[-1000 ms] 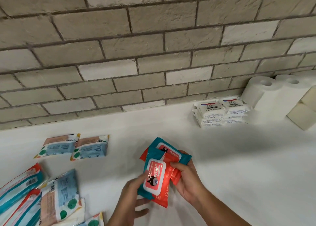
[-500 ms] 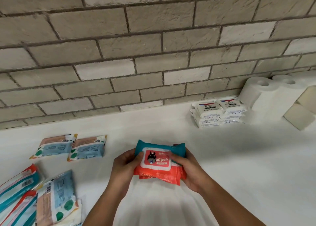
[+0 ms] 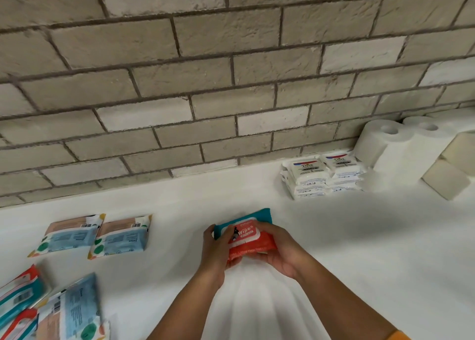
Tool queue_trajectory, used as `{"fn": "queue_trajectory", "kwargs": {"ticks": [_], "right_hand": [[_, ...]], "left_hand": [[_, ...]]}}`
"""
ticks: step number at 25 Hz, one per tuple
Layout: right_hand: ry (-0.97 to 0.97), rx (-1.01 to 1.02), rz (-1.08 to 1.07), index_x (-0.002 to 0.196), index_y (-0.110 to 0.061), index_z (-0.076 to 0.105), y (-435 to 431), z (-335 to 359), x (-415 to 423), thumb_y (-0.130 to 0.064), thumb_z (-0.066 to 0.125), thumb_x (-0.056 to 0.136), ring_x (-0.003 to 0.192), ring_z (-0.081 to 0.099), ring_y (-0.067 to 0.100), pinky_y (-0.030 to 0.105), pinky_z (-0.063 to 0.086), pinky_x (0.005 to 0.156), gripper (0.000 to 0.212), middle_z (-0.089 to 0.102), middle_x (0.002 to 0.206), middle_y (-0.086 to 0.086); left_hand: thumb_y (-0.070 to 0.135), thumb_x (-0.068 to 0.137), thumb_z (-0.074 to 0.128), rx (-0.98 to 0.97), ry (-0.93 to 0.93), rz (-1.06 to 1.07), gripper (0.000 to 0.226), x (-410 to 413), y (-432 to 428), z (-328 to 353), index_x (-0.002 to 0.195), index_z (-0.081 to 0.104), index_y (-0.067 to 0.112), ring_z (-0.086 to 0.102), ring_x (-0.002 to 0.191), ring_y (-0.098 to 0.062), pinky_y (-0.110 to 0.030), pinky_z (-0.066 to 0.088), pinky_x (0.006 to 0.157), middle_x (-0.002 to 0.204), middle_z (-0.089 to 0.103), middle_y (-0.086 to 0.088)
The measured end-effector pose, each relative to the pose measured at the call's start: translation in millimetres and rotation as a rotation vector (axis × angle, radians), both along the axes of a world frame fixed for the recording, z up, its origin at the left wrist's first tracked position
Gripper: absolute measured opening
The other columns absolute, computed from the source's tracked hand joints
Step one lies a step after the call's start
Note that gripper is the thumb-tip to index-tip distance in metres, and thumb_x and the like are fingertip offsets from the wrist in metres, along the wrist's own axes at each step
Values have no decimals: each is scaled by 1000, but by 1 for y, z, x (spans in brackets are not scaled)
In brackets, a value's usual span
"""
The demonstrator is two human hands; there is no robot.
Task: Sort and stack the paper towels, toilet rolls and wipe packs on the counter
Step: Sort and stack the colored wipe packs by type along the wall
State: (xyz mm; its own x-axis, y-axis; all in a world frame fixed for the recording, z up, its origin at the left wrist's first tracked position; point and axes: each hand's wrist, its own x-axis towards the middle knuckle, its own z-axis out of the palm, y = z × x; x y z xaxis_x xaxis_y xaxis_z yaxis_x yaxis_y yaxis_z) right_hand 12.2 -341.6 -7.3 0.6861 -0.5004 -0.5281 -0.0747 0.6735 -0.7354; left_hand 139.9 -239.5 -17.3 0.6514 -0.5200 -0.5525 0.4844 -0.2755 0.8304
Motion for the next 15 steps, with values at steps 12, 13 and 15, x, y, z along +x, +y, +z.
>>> {"fn": "queue_trajectory", "kwargs": {"ticks": [12,13,15], "right_hand": [[316,-112,-387,117,-15,57,-109,-43,45,-16,74,93,90,73,25,39,63,82,29,72,99,9],[351,-147,-402,121,-15,58,-114,-45,48,-19,75,93,92,73,25,40,63,84,32,71,101,8],[422,-192,-428,129,-12,60,-122,-47,55,-23,77,90,97,72,28,43,62,89,44,71,105,9]], "left_hand": [[36,95,65,200,-151,-162,43,35,-147,-30,132,55,16,72,88,-17,-21,57,62,116,70,-5],[39,94,67,225,-226,-180,49,33,-153,-28,135,52,19,70,91,-15,-21,58,67,121,67,-4],[46,89,70,278,-377,-190,59,30,-162,-26,138,48,21,67,99,-14,-24,59,81,130,64,-3]]}}
